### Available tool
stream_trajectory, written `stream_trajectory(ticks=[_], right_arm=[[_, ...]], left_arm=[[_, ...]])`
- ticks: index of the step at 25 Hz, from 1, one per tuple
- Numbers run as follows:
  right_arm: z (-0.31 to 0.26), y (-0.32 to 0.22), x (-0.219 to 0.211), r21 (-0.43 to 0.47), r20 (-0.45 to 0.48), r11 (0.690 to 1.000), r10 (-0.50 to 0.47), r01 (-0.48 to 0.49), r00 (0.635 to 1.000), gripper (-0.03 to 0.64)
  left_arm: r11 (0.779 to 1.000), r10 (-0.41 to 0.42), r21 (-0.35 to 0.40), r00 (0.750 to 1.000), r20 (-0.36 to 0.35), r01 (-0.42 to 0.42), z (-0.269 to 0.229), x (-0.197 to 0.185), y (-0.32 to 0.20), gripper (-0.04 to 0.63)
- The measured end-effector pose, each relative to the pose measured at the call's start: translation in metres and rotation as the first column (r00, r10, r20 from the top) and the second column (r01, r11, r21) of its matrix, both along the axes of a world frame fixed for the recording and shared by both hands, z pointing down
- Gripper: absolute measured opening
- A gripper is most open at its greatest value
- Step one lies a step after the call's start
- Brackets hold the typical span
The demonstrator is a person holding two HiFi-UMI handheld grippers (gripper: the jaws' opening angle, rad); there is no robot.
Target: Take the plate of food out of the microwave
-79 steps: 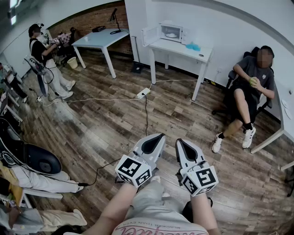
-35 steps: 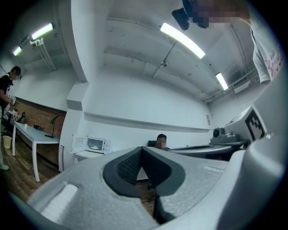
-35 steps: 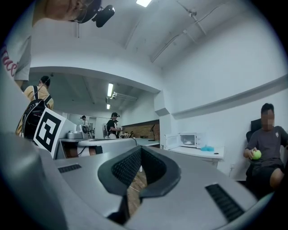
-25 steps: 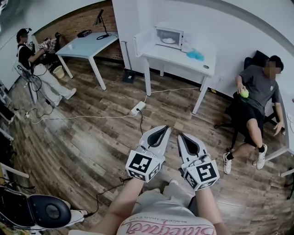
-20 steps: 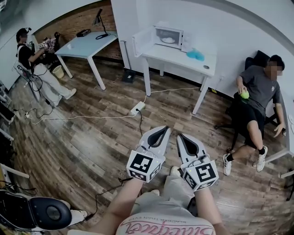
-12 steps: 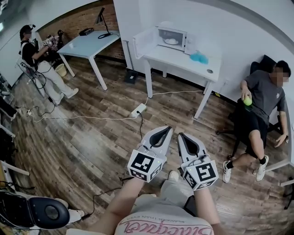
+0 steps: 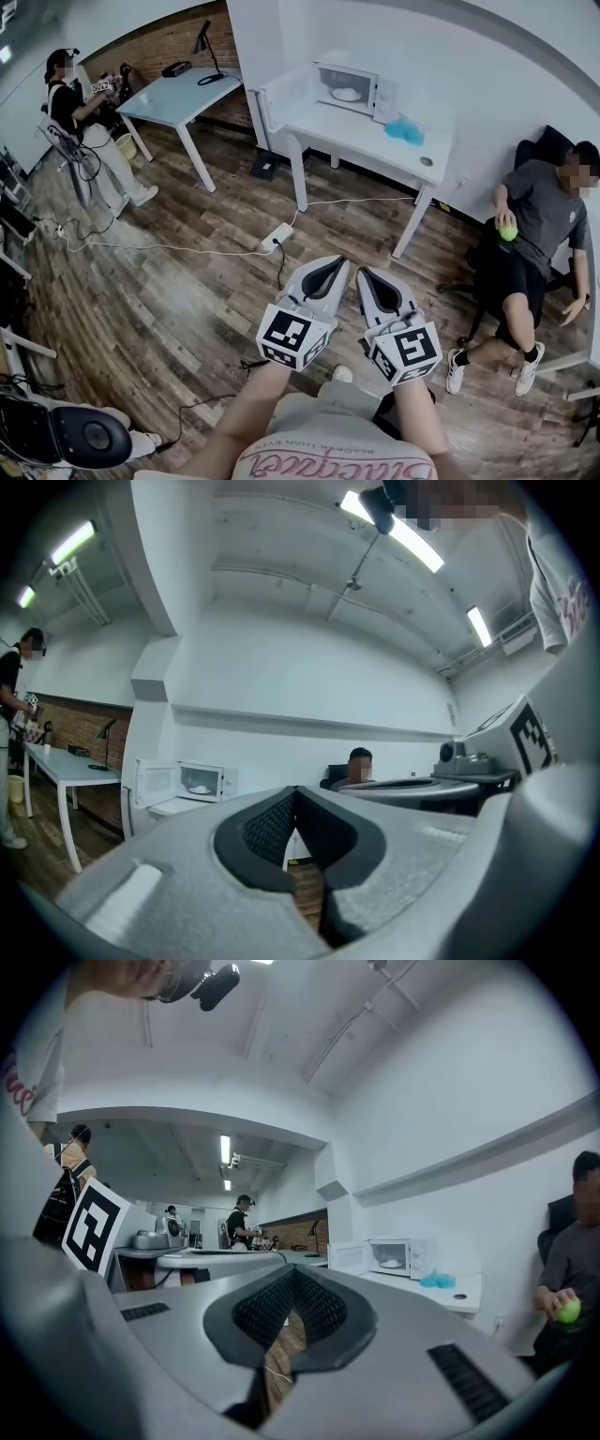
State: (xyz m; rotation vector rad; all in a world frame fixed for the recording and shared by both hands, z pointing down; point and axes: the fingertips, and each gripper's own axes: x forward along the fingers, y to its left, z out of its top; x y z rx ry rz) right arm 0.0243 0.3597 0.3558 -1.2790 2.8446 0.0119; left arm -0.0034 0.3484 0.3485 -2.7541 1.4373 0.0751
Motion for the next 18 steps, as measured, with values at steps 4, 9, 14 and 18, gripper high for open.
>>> stream_trajectory(ticks=[4,9,14,18], right_arm=[[-0.004,-0.026,0.019,0.002,-0.003,1.000,-0.010,0.010,1.000,0.011],[-0.003,-0.053,0.034,0.004,-0.007,1.000,-0.021,0.021,1.000,0.011],[-0.001,-0.066,0.035,0.014,-0.043,0.999,-0.037,0.038,0.998,0.009],[-0.005,-0.078,0.037,0.024,-0.029,0.999,-0.030,0.031,0.999,0.011]], left_arm=[[1.000,-0.014,0.006,1.000,-0.002,0.014,-0.004,0.019,-0.024,0.006],[0.999,-0.033,0.004,0.999,0.008,0.033,-0.003,0.032,-0.048,0.006],[0.999,-0.042,-0.001,0.999,0.002,0.042,0.000,0.037,-0.065,0.006],[0.999,-0.035,0.008,0.999,0.001,0.035,-0.002,0.041,-0.077,0.006]])
